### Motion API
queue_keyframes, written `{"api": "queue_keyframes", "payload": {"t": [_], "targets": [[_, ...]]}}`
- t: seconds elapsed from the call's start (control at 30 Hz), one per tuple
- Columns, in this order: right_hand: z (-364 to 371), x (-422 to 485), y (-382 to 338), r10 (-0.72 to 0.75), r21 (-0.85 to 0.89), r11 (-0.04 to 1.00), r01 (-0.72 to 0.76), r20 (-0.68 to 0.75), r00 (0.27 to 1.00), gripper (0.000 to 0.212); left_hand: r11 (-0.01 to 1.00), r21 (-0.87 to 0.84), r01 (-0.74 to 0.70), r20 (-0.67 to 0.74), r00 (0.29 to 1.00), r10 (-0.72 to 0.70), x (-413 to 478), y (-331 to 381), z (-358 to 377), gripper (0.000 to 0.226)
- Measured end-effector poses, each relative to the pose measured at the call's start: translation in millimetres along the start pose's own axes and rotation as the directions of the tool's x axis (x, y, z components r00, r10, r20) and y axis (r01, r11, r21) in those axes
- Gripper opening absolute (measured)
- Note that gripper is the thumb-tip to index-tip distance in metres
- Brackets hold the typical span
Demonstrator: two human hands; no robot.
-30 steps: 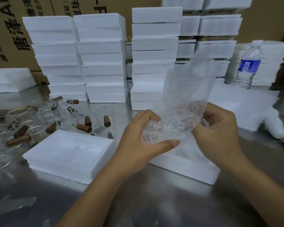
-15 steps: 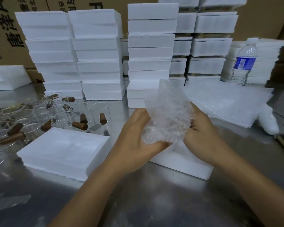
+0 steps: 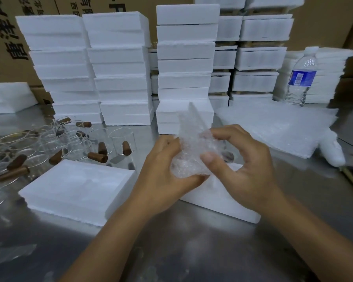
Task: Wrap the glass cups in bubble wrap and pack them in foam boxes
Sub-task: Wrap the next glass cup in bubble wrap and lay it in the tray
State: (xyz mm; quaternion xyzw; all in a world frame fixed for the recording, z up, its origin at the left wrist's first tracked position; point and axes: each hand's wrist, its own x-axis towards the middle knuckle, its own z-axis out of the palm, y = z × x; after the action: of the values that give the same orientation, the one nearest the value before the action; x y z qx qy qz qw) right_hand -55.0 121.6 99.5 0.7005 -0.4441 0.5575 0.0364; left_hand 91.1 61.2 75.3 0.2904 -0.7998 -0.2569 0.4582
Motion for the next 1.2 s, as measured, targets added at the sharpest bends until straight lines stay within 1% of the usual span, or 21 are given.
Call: {"api": "queue_keyframes", "payload": {"t": [0.03, 0.07, 0.1, 0.13, 0.17, 0.2, 0.27, 0.33, 0.4, 0.47, 0.53, 0.63, 0.67, 0.8, 0.9, 0.97, 1.0, 1.03, 1.1, 1.13, 1.2], "targets": [[0.3, 0.9, 0.4, 0.034, 0.008, 0.999, -0.034, -0.03, 0.999, 0.019, 0.999, 0.034, -0.014, 0.006, 1.0, 0.013, -0.2, -0.6, 0.0, 0.05], [0.1, 2.2, 0.5, 0.113, 0.054, 0.993, -0.11, -0.054, 0.992, 0.017, 0.997, 0.07, -0.03, 0.015, 0.999, 0.029, -0.4, -1.0, 0.4, 0.052], [-0.4, 4.1, 0.6, 0.223, 0.134, 0.968, -0.214, -0.056, 0.973, 0.015, 0.993, 0.106, -0.05, 0.024, 0.999, 0.048, -0.8, -1.7, 0.9, 0.054], [-1.1, 5.6, 2.6, 0.326, 0.215, 0.926, -0.312, -0.03, 0.945, 0.012, 0.988, 0.136, -0.072, 0.028, 0.997, 0.068, -1.1, -2.1, 1.2, 0.058], [-2.4, 6.6, 5.6, 0.392, 0.267, 0.887, -0.378, -0.002, 0.92, 0.007, 0.985, 0.152, -0.088, 0.028, 0.996, 0.085, -1.7, -2.2, 1.4, 0.062], [-4.0, 7.1, 9.0, 0.435, 0.283, 0.862, -0.42, 0.012, 0.901, 0.01, 0.984, 0.15, -0.094, 0.026, 0.995, 0.091, -2.1, -1.7, 1.2, 0.066], [-6.0, 8.1, 14.7, 0.511, 0.275, 0.821, -0.501, 0.038, 0.859, 0.031, 0.988, 0.116, -0.099, 0.033, 0.995, 0.096, -2.9, 0.6, 0.4, 0.073], [-4.9, 8.4, 19.0, 0.588, 0.265, 0.765, -0.587, 0.082, 0.804, 0.047, 0.979, 0.124, -0.16, 0.038, 0.987, 0.157, -4.3, 2.3, -0.3, 0.077], [-3.3, 7.8, 21.1, 0.623, 0.249, 0.729, -0.637, 0.142, 0.769, 0.053, 0.959, 0.158, -0.237, 0.065, 0.971, 0.23, -5.0, 2.7, -0.1, 0.072], [-3.4, 7.4, 21.6, 0.616, 0.244, 0.721, -0.648, 0.201, 0.761, 0.054, 0.942, 0.199, -0.27, 0.092, 0.962, 0.257, -4.5, 2.0, 0.9, 0.067], [-3.2, 6.6, 20.2, 0.575, 0.24, 0.751, -0.615, 0.22, 0.788, 0.05, 0.932, 0.233, -0.279, 0.097, 0.96, 0.263, -3.7, 0.7, 1.9, 0.064], [-0.3, 5.3, 15.6, 0.438, 0.163, 0.876, -0.454, 0.123, 0.89, 0.038, 0.936, 0.249, -0.249, 0.081, 0.968, 0.236, -2.6, -1.2, 2.4, 0.059], [0.5, 5.1, 14.0, 0.399, 0.147, 0.9, -0.41, 0.097, 0.912, 0.035, 0.943, 0.241, -0.227, 0.07, 0.974, 0.217, -2.2, -1.7, 2.2, 0.058], [1.7, 2.7, 5.7, 0.314, 0.194, 0.925, -0.327, 0.095, 0.945, 0.023, 0.963, 0.21, -0.171, 0.002, 0.985, 0.175, -0.2, -5.2, 0.7, 0.046], [3.2, 0.8, 1.3, 0.278, 0.191, 0.936, -0.297, 0.117, 0.953, 0.015, 0.972, 0.175, -0.157, -0.018, 0.987, 0.162, 0.1, -7.7, -0.1, 0.039], [4.3, 0.9, 1.2, 0.251, 0.162, 0.949, -0.27, 0.126, 0.96, 0.012, 0.977, 0.155, -0.145, -0.031, 0.988, 0.151, 0.0, -7.6, -0.2, 0.042], [4.6, 1.3, 1.8, 0.234, 0.146, 0.957, -0.251, 0.124, 0.964, 0.009, 0.985, 0.127, -0.118, -0.045, 0.991, 0.125, -0.1, -6.9, 0.0, 0.047], [4.7, 1.3, 2.7, 0.207, 0.124, 0.967, -0.222, 0.121, 0.971, 0.009, 0.994, 0.082, -0.078, -0.063, 0.995, 0.083, 0.2, -4.9, 0.4, 0.055], [5.8, 0.0, 6.0, 0.13, 0.046, 0.989, -0.138, 0.137, 0.982, 0.02, 1.0, 0.003, -0.013, -0.082, 0.997, 0.013, 1.1, -1.7, 1.4, 0.068], [6.5, -1.3, 7.7, 0.094, -0.005, 0.995, -0.095, 0.159, 0.983, 0.027, 1.0, 0.001, -0.014, -0.086, 0.996, 0.014, 1.1, -0.6, 1.9, 0.071], [7.7, -2.8, 9.2, 0.032, -0.12, 0.993, -0.008, 0.203, 0.979, 0.042, 0.998, 0.032, -0.057, -0.083, 0.995, 0.059, 0.4, 0.8, 2.0, 0.074]]}}
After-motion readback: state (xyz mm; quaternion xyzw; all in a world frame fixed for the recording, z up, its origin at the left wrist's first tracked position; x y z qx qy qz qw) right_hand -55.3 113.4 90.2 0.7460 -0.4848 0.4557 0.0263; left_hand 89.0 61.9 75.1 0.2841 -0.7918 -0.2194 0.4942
